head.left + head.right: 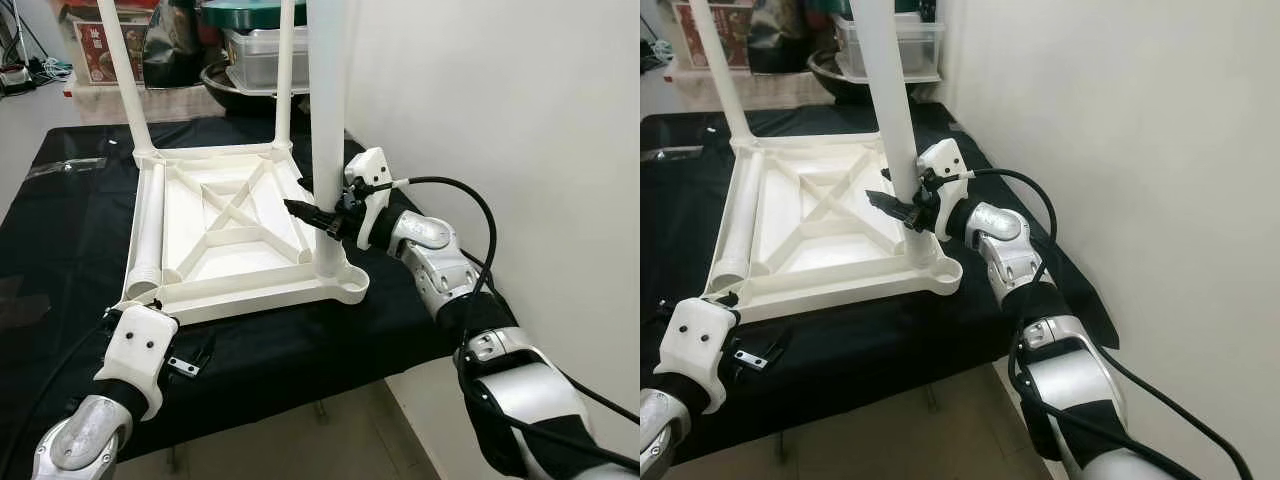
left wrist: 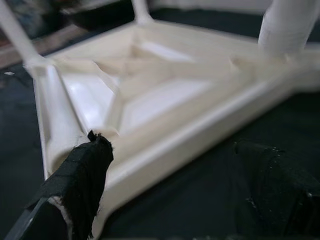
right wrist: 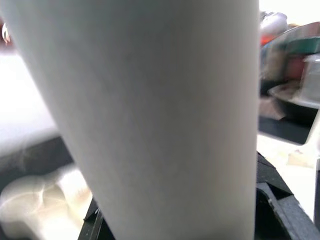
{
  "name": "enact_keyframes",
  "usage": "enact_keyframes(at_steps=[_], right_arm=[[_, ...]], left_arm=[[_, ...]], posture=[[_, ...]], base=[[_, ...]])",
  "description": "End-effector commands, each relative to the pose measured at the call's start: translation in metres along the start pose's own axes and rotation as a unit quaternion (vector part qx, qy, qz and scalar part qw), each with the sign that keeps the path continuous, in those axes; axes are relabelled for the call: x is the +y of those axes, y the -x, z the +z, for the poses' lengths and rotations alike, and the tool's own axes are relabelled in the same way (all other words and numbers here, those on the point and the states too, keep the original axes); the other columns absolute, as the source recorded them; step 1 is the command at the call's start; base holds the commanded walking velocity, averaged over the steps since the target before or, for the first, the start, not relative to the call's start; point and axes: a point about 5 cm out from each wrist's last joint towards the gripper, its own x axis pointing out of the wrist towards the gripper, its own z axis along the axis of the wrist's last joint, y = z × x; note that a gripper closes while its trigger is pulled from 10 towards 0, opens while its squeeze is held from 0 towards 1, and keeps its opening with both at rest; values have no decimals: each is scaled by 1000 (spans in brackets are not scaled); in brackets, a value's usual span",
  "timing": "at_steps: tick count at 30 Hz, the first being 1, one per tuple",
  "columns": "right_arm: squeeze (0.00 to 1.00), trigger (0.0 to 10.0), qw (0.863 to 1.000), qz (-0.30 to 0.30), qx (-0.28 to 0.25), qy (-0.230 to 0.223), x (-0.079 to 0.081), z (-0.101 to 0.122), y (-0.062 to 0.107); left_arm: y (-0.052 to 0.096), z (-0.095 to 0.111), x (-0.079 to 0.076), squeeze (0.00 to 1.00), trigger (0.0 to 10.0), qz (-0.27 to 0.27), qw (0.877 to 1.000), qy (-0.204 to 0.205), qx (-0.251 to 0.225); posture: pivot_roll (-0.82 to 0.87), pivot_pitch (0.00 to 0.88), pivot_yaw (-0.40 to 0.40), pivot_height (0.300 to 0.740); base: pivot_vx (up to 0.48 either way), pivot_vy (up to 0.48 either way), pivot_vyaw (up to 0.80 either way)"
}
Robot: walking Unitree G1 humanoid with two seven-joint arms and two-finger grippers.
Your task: Building children table
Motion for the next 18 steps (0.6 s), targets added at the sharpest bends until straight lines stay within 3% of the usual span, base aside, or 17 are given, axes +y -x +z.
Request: enact_keyframes(at_steps=[1,2,3,8,15,18], right_arm=[[0,10000,997,-59,-36,-31,-3,6,3],[0,10000,997,-59,-36,-31,-3,6,3],[0,10000,992,-97,-56,-55,-1,5,6],[0,10000,992,-95,-55,-61,4,1,7],[0,10000,990,-102,-59,-83,8,1,4],[0,10000,990,-105,-56,-74,11,3,5]], left_arm=[[-5,7,-1,0,10000,2,1000,16,-24],[-5,7,-1,0,10000,2,1000,16,-24],[-11,12,-1,0,10000,5,999,28,-41],[-12,11,-1,0,10000,9,999,30,-38],[-11,12,0,0,10000,18,998,43,-47],[-10,13,0,0,10000,17,998,40,-54]], posture=[[120,0,-66,740],[120,0,-66,740],[111,0,-63,740],[109,0,-64,740],[114,0,-73,740],[113,0,-74,740]], base=[[349,0,0],[349,0,0],[364,0,0],[207,0,0],[354,0,-674],[342,0,0]])
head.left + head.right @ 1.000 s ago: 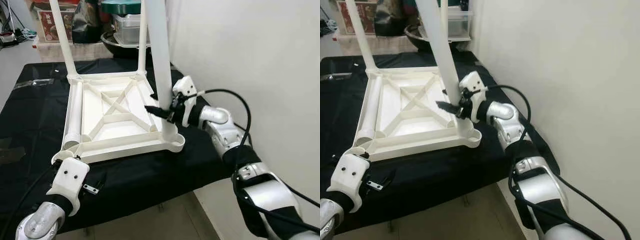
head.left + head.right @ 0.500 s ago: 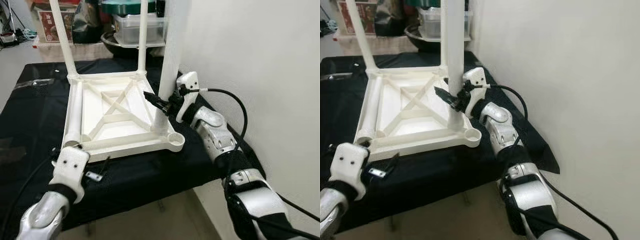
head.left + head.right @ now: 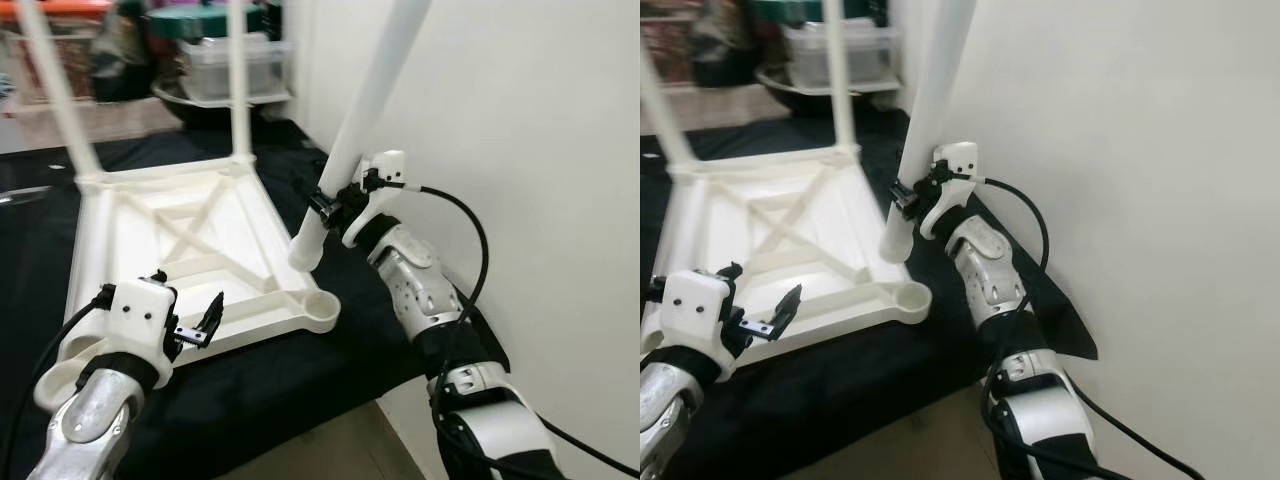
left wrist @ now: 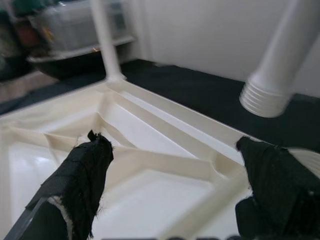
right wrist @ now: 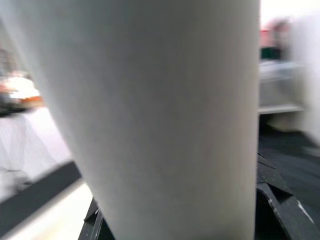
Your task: Building children table
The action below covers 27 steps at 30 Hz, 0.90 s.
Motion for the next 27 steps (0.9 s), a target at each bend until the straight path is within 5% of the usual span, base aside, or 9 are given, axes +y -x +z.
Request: enact_keyframes(at_steps=[1,12,19,27], right_arm=[[0,10000,1000,22,-9,-5,14,5,-9],[0,10000,999,44,-5,3,15,6,-4],[0,10000,985,169,31,25,28,8,5],[0,10000,981,187,32,27,27,13,6]], left_arm=[[4,-5,4,0,10000,7,1000,-3,11],[4,-10,-6,0,10000,-2,1000,0,19],[7,-16,-5,0,10000,-1,999,6,35],[7,-15,-4,0,10000,5,1000,-1,28]], posture=[[111,0,-73,740],[102,0,-69,740],[98,0,-69,740],[100,0,-77,740]], base=[[0,0,-800],[0,0,-291],[0,0,0],[0,444,0]])
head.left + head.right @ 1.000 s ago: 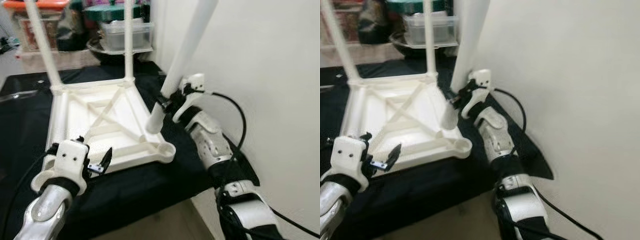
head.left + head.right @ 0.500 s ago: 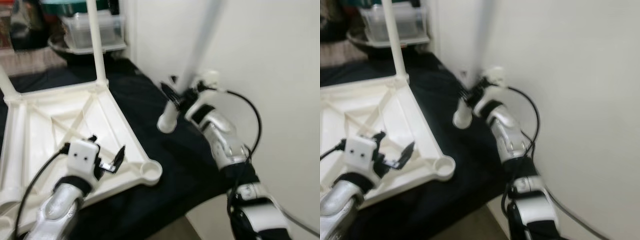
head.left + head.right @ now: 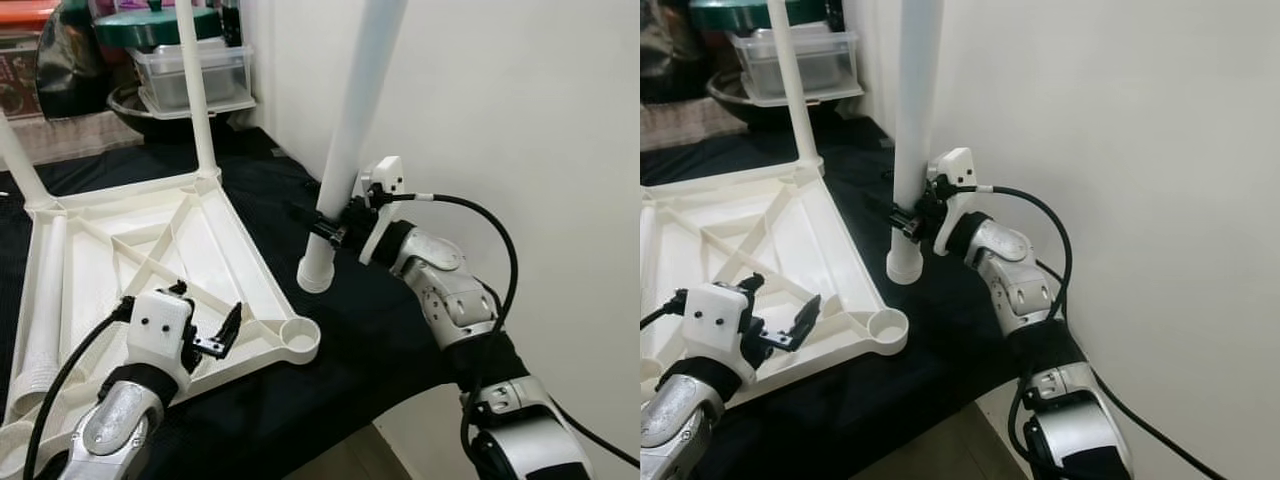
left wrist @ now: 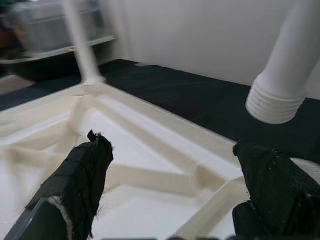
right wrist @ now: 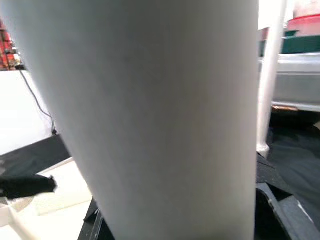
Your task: Building children table
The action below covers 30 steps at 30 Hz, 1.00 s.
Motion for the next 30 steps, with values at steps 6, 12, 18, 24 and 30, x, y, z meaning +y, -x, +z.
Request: enact_keyframes(at_steps=[6,12,18,24,30], right_arm=[[0,10000,999,34,-13,-1,11,10,-12],[0,10000,998,67,3,19,10,13,-8],[0,10000,997,75,11,27,7,14,-6],[0,10000,997,78,12,27,7,15,-6],[0,10000,996,85,12,26,6,17,-7]], left_arm=[[3,-4,2,0,10000,18,1000,-10,9],[4,-7,0,0,10000,15,1000,-20,17],[2,-8,-6,0,10000,4,999,-32,16],[2,-8,-12,0,10000,-5,999,-37,13],[4,-6,-10,0,10000,18,1000,-6,2]], posture=[[112,0,-83,740],[111,0,-81,740],[103,0,-86,740],[108,0,-90,740],[109,0,-96,740]], base=[[0,0,0],[0,0,0],[0,0,0],[0,-44,0],[0,-297,0]])
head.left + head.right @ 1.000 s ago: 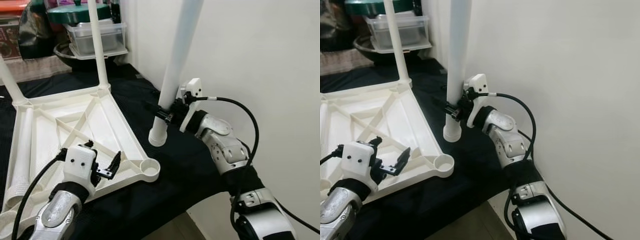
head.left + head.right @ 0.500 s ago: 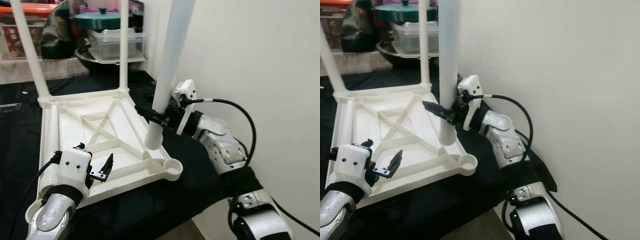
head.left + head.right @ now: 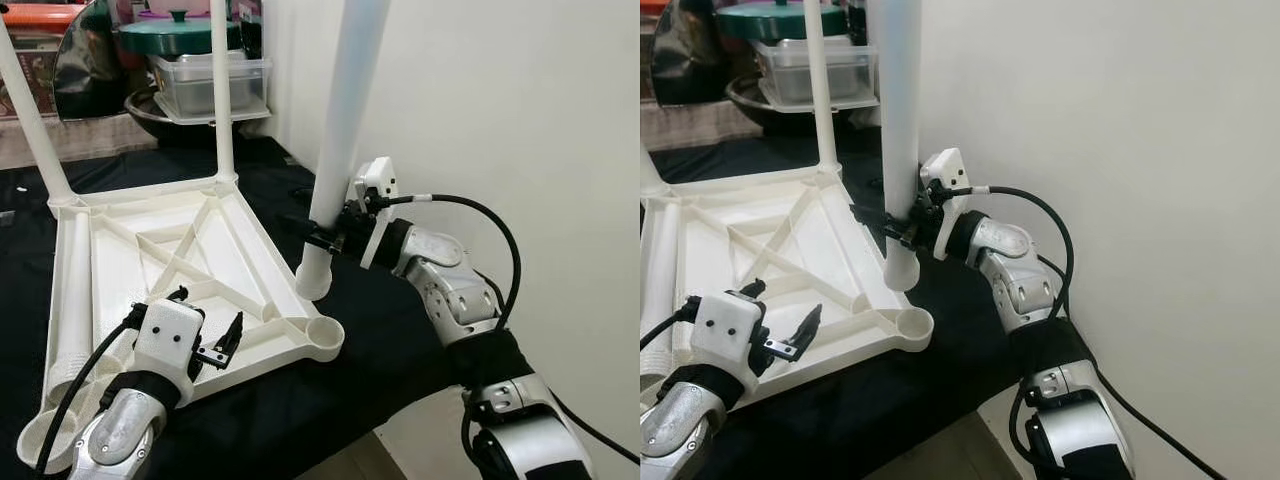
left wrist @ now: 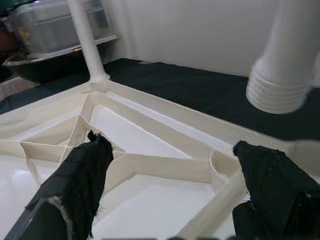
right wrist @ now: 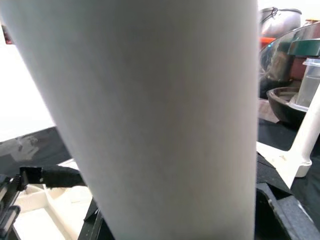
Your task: Building children table
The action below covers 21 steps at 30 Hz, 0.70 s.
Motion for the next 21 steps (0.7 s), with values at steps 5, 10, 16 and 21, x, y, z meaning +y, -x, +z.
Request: enact_keyframes(at_steps=[5,10,16,21], right_arm=[[0,10000,1000,17,10,13,-4,4,2],[0,10000,995,80,49,21,3,-5,6],[0,10000,994,97,51,8,7,-6,5],[0,10000,995,99,31,-10,20,-7,-6]], left_arm=[[0,-3,0,0,10000,8,1000,4,9],[3,-7,1,0,10000,15,1000,-1,19],[4,-9,4,0,10000,28,999,-3,22],[4,-11,8,0,10000,46,999,-9,26]], posture=[[109,0,-101,740],[110,0,-106,740],[109,0,-111,740],[116,0,-102,740]], base=[[0,0,0],[0,0,0],[0,0,0],[0,0,0]])
